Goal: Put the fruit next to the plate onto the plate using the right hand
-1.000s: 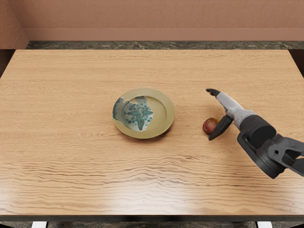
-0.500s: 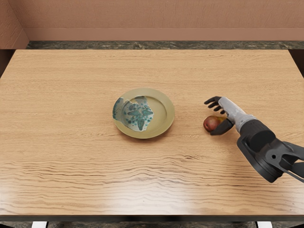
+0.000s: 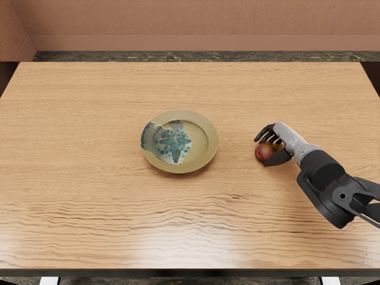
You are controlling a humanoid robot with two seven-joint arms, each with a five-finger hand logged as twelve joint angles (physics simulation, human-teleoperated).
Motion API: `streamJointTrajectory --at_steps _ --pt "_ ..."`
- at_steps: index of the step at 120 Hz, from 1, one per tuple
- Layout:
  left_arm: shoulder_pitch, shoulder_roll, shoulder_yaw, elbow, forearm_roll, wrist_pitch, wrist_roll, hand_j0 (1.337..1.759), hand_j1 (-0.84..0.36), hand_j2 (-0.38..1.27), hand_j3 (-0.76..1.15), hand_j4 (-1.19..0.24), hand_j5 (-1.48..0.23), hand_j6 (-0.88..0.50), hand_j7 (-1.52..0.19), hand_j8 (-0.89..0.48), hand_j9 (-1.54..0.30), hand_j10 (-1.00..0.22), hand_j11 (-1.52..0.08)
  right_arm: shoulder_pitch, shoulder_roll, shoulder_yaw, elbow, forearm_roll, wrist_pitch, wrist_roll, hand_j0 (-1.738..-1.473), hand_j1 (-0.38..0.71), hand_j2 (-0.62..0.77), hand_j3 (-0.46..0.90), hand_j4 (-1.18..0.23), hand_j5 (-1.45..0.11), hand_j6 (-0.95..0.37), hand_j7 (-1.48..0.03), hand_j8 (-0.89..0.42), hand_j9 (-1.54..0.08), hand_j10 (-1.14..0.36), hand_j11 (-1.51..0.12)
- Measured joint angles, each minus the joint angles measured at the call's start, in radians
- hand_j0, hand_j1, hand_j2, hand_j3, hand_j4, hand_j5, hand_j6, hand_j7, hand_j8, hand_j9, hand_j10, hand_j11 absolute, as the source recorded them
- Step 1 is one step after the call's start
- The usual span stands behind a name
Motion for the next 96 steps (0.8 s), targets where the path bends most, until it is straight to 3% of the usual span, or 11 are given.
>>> streamJointTrajectory --at_steps 20,54,96 --pt "0.000 0.000 0.000 0.000 0.000 0.000 0.000 1.658 0.33 0.00 0.00 -0.02 -0.02 -0.02 -0.02 -0.02 -0.02 -0.02 -0.02 0.008 0.001 -0.014 -0.001 -0.002 0.003 -0.002 -1.649 0.21 0.15 0.00 -0.73 -0.86 -0.49 -0.91 -0.38 -0.90 -0.19 -0.92" --pt "0.000 0.000 0.000 0.000 0.000 0.000 0.000 1.658 0.33 0.00 0.00 -0.02 -0.02 -0.02 -0.02 -0.02 -0.02 -0.02 -0.02 0.085 0.007 -0.010 -0.002 0.048 0.006 0.001 -1.653 0.23 0.30 0.00 -0.74 -0.99 -0.49 -0.97 -0.35 -1.00 -0.22 -1.00" --pt "0.000 0.000 0.000 0.000 0.000 0.000 0.000 1.658 0.33 0.00 0.00 -0.02 -0.02 -0.02 -0.02 -0.02 -0.02 -0.02 -0.02 0.218 0.157 -0.009 -0.048 0.098 0.041 0.001 -1.654 0.27 0.33 0.00 -0.74 -1.04 -0.45 -0.99 -0.30 -1.03 -0.19 -1.01"
